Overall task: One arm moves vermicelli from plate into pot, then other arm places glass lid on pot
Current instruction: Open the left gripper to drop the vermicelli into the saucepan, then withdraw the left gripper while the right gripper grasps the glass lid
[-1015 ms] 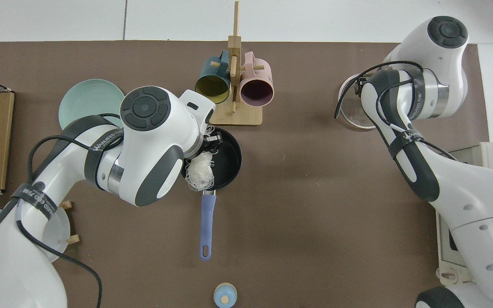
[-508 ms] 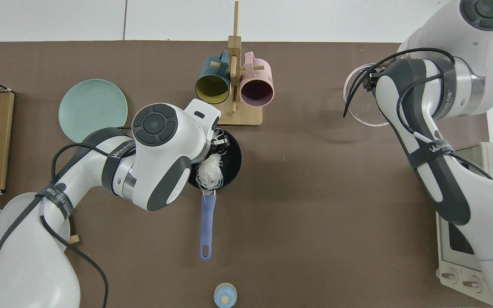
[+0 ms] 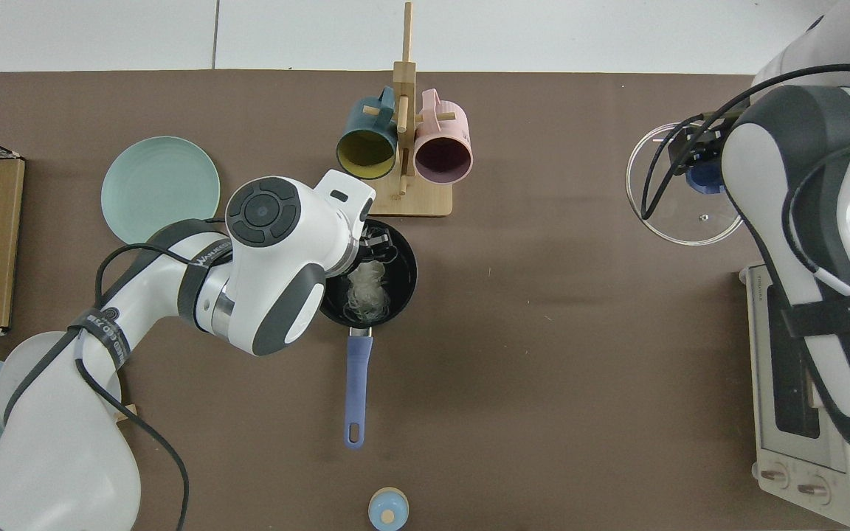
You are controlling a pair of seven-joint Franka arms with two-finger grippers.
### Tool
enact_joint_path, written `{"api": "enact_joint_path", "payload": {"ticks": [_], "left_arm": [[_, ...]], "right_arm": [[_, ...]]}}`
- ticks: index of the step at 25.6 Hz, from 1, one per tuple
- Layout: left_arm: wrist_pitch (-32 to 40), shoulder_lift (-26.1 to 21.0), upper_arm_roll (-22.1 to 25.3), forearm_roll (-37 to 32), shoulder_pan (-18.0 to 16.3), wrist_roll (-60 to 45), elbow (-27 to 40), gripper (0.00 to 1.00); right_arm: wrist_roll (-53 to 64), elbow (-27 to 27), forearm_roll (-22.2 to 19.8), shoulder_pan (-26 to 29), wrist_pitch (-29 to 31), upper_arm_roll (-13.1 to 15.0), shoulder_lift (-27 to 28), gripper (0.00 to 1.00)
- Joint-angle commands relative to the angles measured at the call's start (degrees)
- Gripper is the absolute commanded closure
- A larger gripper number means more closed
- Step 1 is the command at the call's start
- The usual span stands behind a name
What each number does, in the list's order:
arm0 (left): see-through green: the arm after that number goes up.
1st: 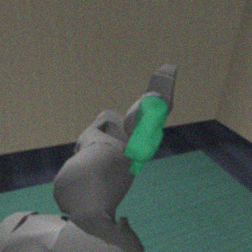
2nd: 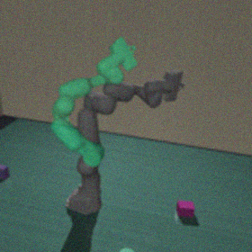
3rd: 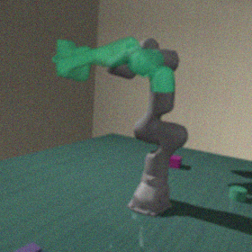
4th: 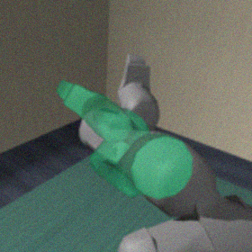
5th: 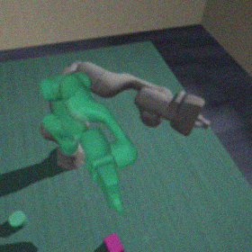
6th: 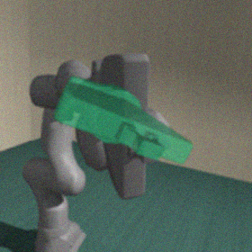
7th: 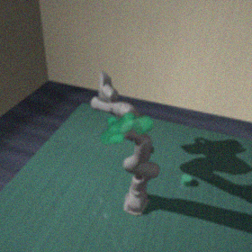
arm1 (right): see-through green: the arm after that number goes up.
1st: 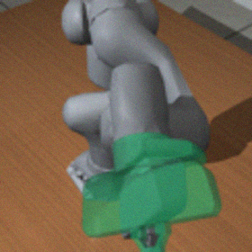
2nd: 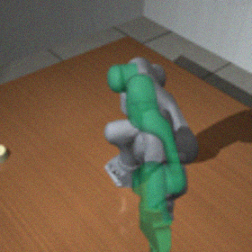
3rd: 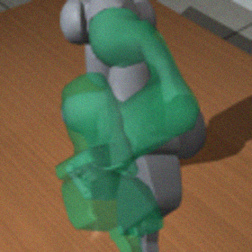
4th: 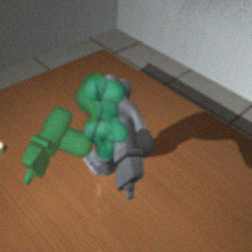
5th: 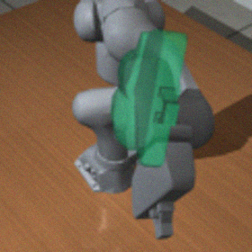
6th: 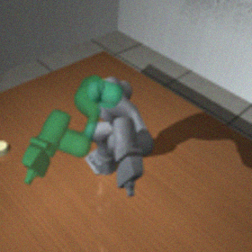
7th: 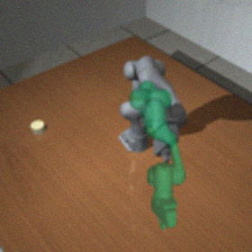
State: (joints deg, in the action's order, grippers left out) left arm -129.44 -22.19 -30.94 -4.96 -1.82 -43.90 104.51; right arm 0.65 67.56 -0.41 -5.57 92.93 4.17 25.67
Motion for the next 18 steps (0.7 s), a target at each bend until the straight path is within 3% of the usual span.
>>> {"api": "enact_joint_path", "payload": {"ticks": [1,8,14,18], "left_arm": [[7.4,3.1,1.1,-0.1,-2.2,0.7,-4.2,0.00],[23.3,4.3,4.7,-0.1,-4.8,9.7,-14.4,0.00],[28.5,10.0,11.6,0.3,-4.8,18.2,-14.7,0.00],[32.0,13.2,15.6,0.8,-4.9,24.7,-14.6,0.00]], "right_arm": [[1.9,2.6,0.7,0.7,-1.3,-0.5,-2.9,1.00],[1.0,3.1,0.5,-0.1,-3.5,-0.4,-4.0,1.00],[-1.3,3.0,0.5,-1.5,-4.5,-0.6,-4.1,1.00],[-7.0,3.0,-0.3,-5.6,-4.6,-0.5,-4.5,1.00]]}}
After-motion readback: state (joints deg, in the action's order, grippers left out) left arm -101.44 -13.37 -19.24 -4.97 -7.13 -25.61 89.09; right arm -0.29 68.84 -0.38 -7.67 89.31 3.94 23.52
